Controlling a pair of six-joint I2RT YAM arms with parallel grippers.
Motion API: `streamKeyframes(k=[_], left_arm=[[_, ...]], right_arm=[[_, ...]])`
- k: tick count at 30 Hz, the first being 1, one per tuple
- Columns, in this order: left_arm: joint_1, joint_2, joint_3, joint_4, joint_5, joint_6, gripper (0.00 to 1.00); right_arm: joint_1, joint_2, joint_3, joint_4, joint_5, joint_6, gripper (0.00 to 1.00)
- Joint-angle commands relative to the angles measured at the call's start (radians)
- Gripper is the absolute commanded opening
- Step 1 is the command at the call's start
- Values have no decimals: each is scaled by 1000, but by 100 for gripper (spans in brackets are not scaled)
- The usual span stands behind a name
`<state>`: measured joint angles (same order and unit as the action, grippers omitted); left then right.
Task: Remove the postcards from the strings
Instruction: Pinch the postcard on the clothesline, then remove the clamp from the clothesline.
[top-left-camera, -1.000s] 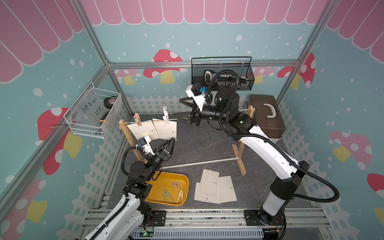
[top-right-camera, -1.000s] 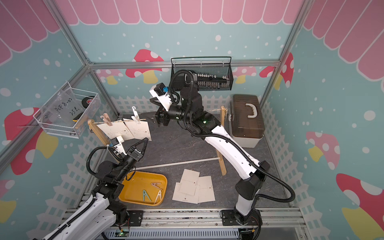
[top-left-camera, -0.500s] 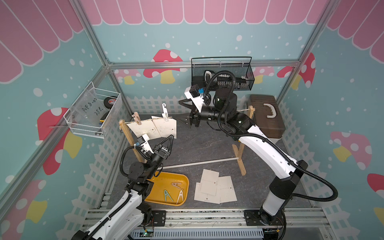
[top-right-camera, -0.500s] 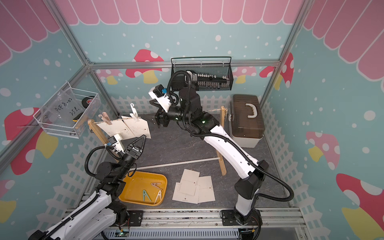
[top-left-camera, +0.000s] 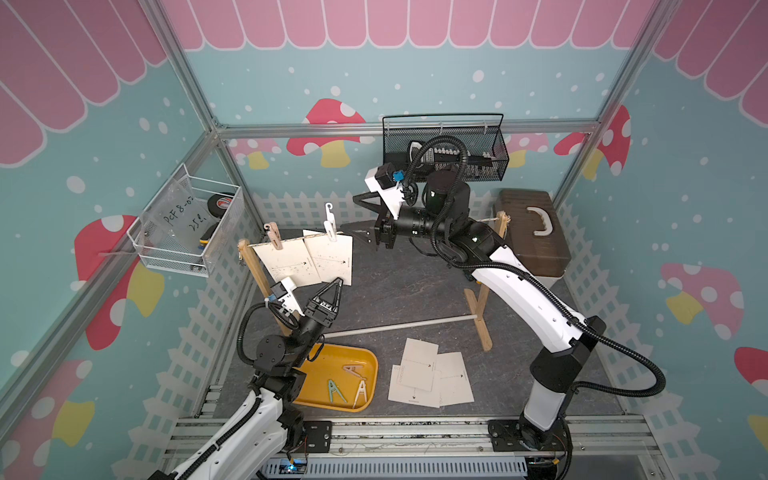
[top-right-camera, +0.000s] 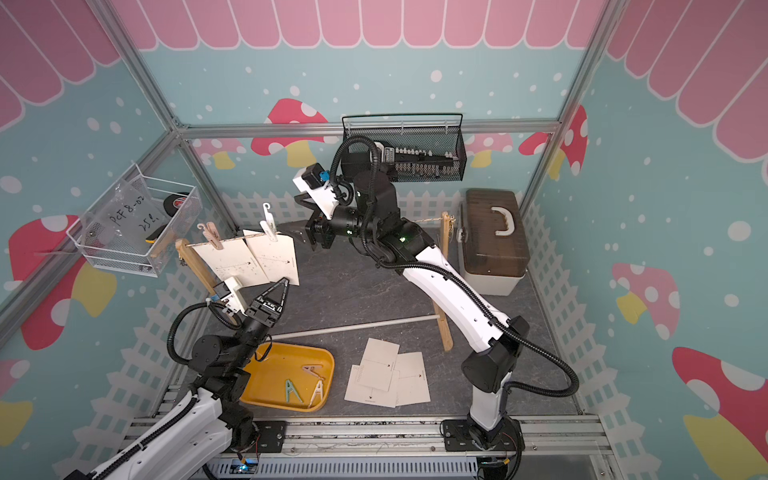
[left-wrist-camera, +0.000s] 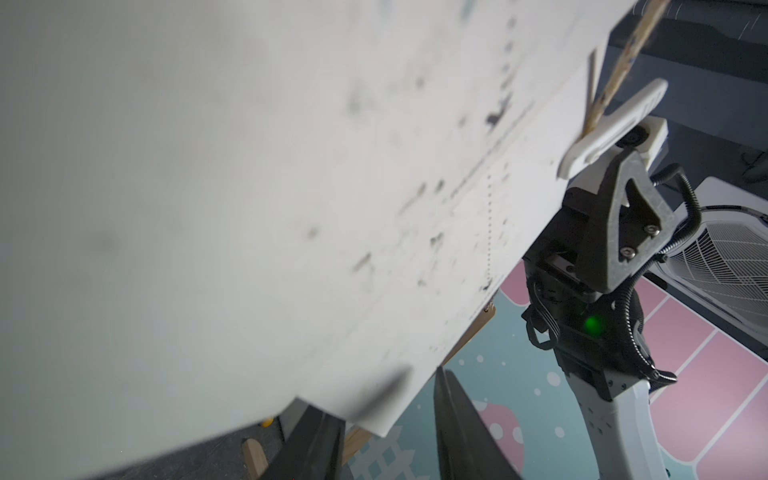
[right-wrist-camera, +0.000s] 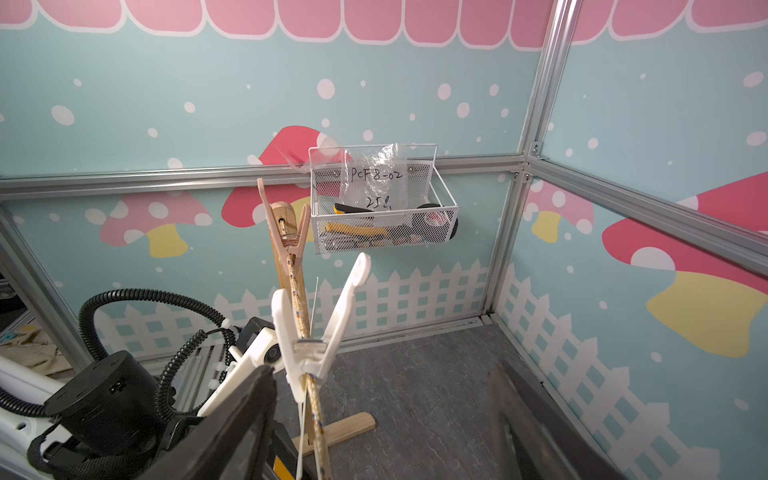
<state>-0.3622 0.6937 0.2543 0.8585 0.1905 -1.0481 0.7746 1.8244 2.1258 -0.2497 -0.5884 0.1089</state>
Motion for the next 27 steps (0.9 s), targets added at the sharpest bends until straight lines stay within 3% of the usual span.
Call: streamKeyframes(k=[1, 15, 27], left_arm=[[-4, -20, -9, 46, -14, -8, 35], [-5, -49, -24, 40, -25, 3, 18], [-5, -76, -39, 24, -39, 7, 10]], right_arm=[[16, 41, 58, -49, -43, -10, 78], [52, 152, 228, -156, -129, -37, 77], [61, 225, 330, -148, -160, -12, 53]])
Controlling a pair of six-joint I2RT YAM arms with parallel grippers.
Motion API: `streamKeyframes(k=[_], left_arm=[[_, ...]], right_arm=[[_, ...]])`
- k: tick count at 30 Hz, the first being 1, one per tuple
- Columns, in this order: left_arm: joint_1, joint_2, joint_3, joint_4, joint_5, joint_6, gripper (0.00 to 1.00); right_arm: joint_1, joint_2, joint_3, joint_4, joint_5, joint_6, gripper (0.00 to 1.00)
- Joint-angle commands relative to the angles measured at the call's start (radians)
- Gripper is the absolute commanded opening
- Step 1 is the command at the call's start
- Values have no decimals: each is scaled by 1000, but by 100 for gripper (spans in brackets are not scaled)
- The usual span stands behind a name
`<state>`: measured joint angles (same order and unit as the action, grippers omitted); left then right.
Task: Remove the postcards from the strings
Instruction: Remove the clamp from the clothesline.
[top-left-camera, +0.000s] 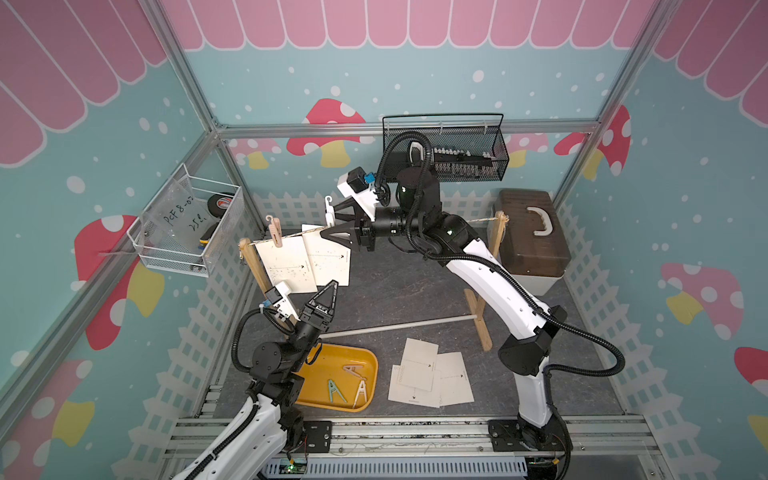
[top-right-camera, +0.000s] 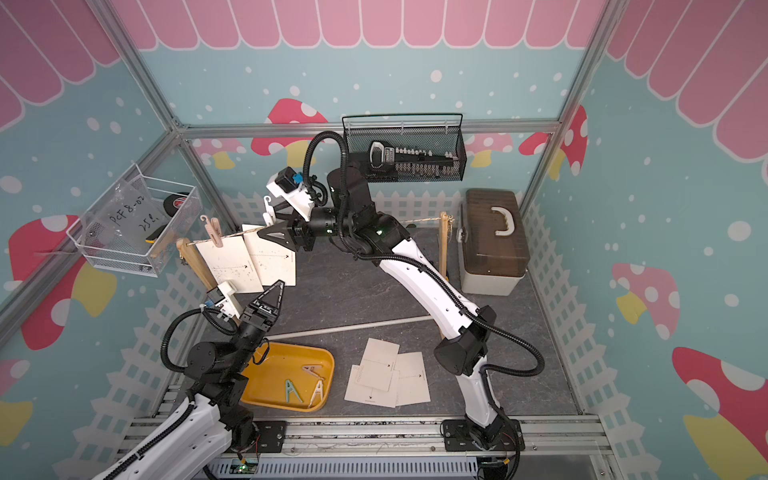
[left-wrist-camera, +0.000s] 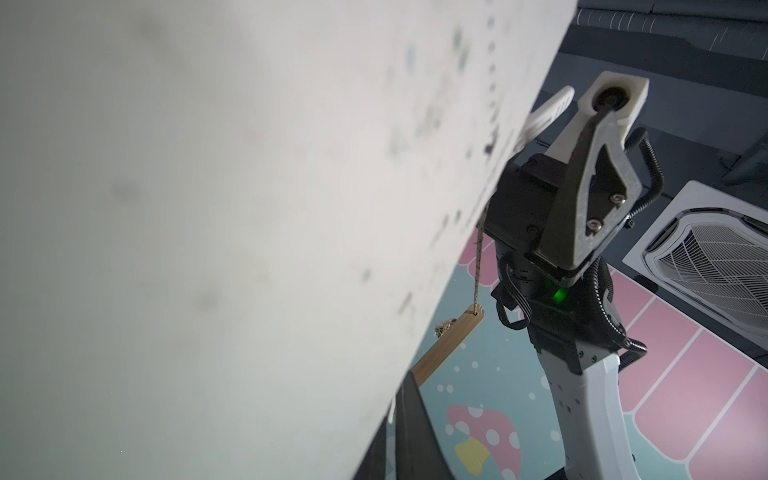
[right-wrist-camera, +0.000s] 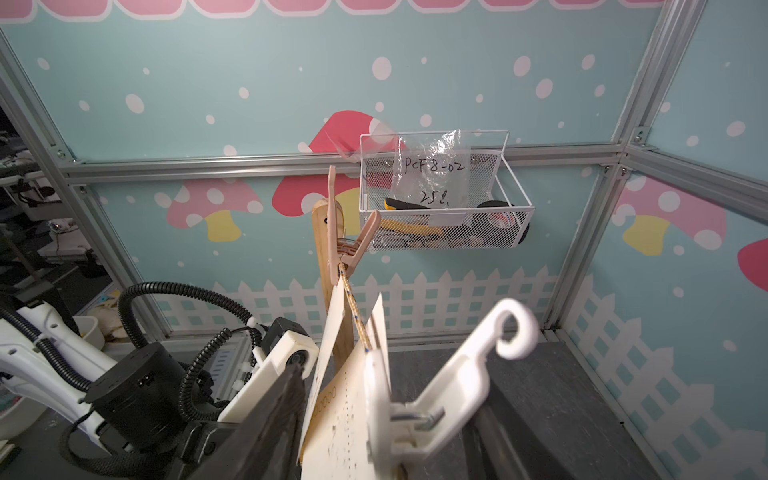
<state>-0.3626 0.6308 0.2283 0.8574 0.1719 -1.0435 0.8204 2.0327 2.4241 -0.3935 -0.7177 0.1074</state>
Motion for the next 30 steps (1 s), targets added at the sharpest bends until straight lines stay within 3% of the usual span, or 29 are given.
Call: streamKeyframes(k=[1, 9, 13, 30], left_arm=[[-4, -14, -14, 23, -23, 2, 10], [-4, -16, -17, 22, -26, 4, 6], [-4, -17, -18, 21, -25, 4, 2], [-5, -52, -50, 1, -21, 5, 0]], right_arm=[[17, 17, 34, -1, -31, -11, 50], [25, 16, 36, 15, -17, -18, 23], [26, 15, 36, 16, -9, -23, 14], [28, -56, 33, 77, 144, -95, 14]])
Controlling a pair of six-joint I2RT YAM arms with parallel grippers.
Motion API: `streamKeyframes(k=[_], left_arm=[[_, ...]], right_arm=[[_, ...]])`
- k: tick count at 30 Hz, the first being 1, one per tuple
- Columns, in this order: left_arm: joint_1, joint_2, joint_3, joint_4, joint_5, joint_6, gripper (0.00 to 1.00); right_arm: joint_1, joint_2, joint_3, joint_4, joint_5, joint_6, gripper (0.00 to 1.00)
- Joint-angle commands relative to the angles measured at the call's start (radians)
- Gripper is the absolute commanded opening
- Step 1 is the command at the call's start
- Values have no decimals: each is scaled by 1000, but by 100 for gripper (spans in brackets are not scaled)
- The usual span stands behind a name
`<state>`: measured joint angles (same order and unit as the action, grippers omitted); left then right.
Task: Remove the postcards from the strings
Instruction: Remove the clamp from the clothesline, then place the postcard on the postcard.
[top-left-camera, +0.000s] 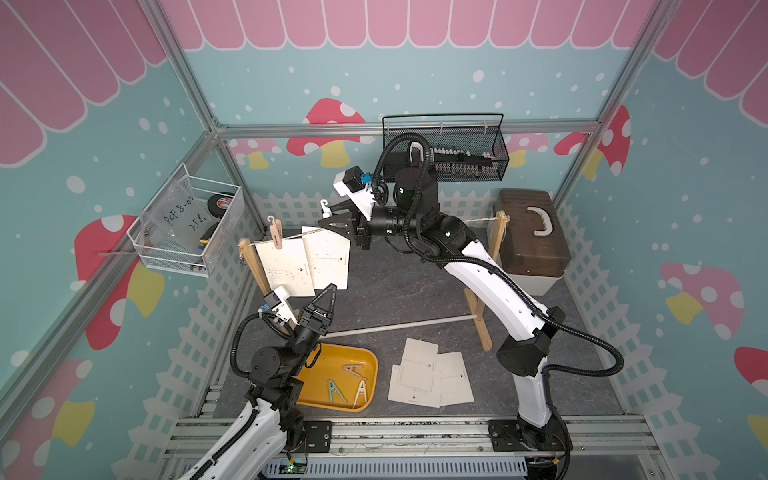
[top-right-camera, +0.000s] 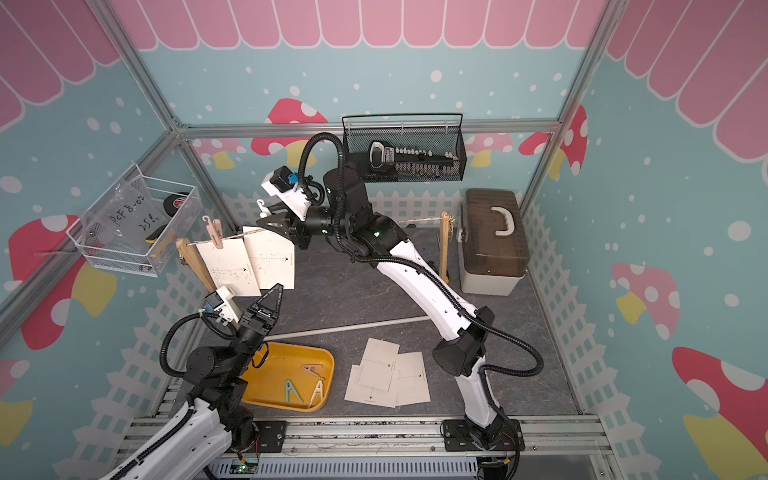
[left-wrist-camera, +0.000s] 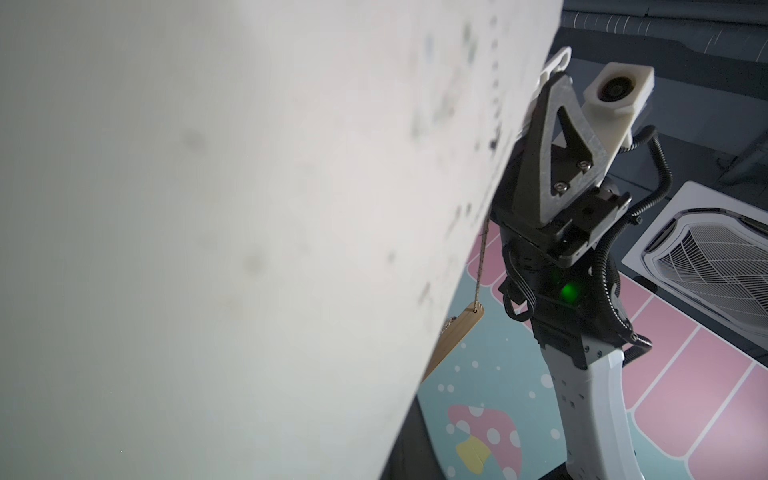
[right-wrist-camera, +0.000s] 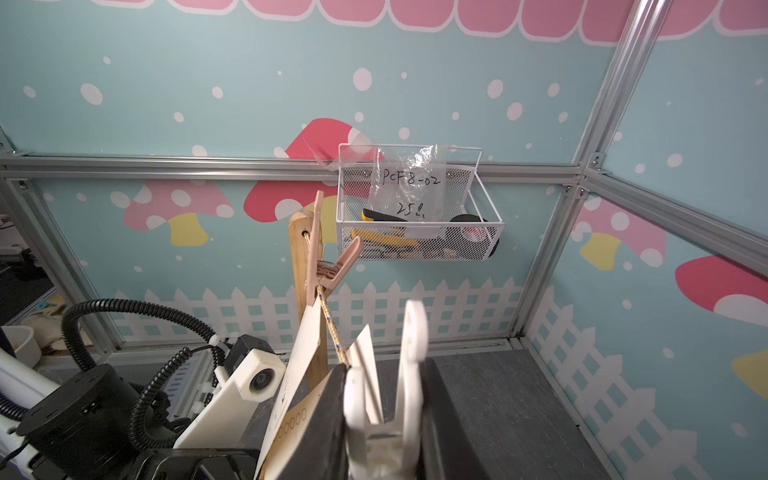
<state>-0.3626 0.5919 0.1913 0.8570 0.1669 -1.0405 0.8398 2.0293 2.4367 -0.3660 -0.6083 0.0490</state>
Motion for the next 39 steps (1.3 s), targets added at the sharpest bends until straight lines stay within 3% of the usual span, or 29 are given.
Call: streamKeyframes(k=[1, 14, 24, 31, 39], left_arm=[[-4, -14, -16, 2, -15, 2, 0], [-4, -91, -33, -140, 39, 19, 0], [-4, -230, 3, -523, 105, 93, 0], [-16, -166, 47, -624, 187, 116, 0], [-137, 6, 155, -756, 234, 212, 0]], right_arm=[[7, -55, 21, 55, 37, -37, 15], [7, -108, -27, 77, 36, -41, 15], [8, -236, -205, 114, 60, -75, 16], [7, -375, -413, 174, 126, -103, 17], [7, -520, -618, 245, 202, -122, 18]])
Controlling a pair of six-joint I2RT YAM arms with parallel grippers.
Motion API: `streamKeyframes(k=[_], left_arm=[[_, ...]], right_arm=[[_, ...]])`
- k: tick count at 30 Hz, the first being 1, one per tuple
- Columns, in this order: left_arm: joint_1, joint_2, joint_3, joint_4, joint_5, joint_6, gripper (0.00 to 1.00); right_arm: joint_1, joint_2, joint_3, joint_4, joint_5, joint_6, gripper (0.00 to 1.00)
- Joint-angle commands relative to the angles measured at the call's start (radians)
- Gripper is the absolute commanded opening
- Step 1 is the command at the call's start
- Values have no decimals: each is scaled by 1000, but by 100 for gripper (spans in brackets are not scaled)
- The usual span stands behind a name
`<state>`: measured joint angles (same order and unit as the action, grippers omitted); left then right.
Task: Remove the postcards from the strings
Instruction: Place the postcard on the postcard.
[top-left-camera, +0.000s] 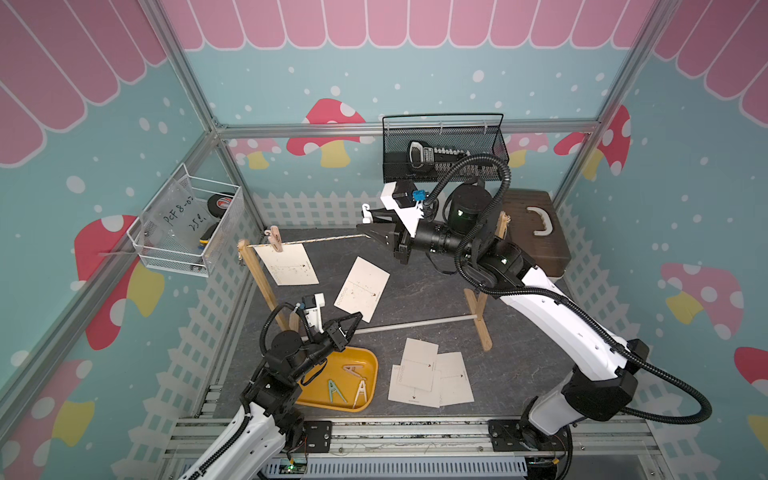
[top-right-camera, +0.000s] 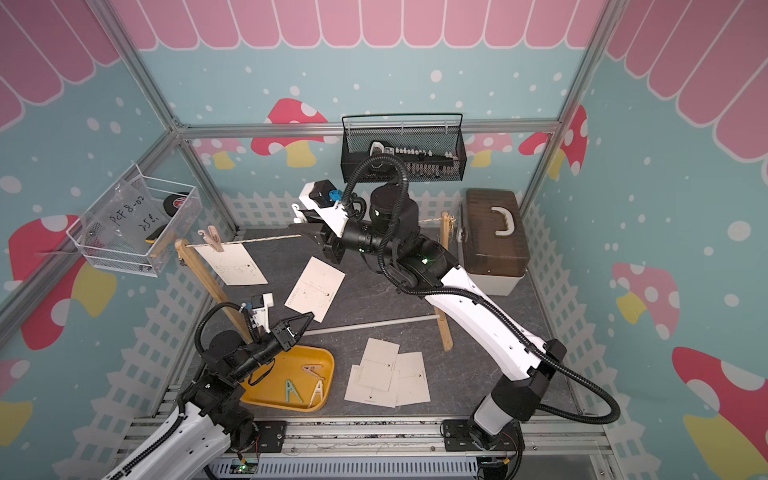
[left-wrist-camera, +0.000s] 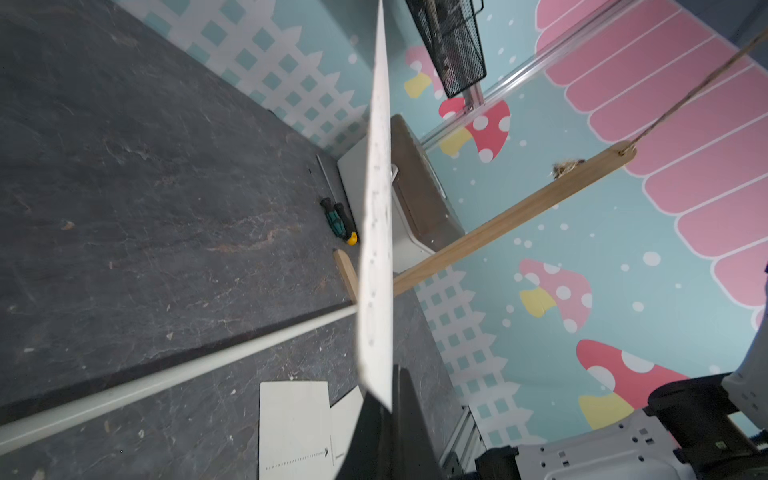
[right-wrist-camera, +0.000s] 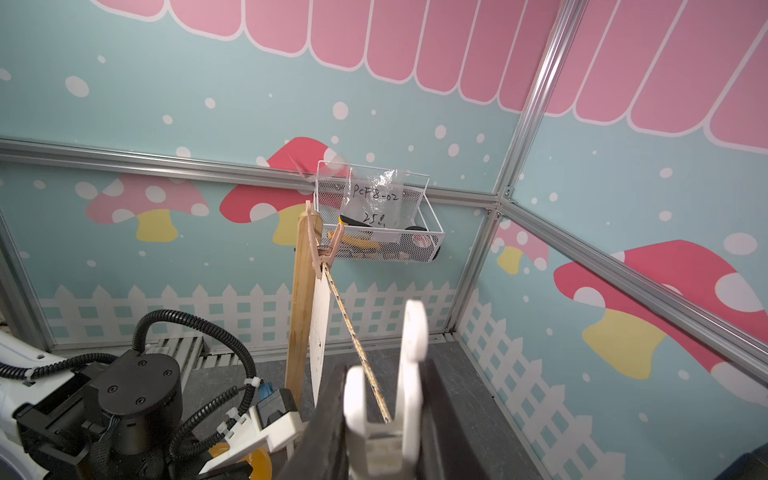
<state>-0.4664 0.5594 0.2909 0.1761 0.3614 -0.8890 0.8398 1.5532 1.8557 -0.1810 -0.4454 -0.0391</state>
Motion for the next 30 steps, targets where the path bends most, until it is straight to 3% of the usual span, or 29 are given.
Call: streamKeyframes(k=[1, 13, 19, 30], left_arm=[[-48, 63, 66, -84, 46, 66, 0], [-312, 385, 266, -280, 112, 214, 0], [-410, 622, 364, -321, 217, 238, 0], [-456, 828, 430, -341, 193, 243, 1]], right_arm=[[7, -53, -50, 65, 45, -34, 18], [5, -181, -204, 114, 153, -70, 18], [5, -219, -254, 133, 171, -76, 18], [4, -277, -328, 138, 205, -94, 18]])
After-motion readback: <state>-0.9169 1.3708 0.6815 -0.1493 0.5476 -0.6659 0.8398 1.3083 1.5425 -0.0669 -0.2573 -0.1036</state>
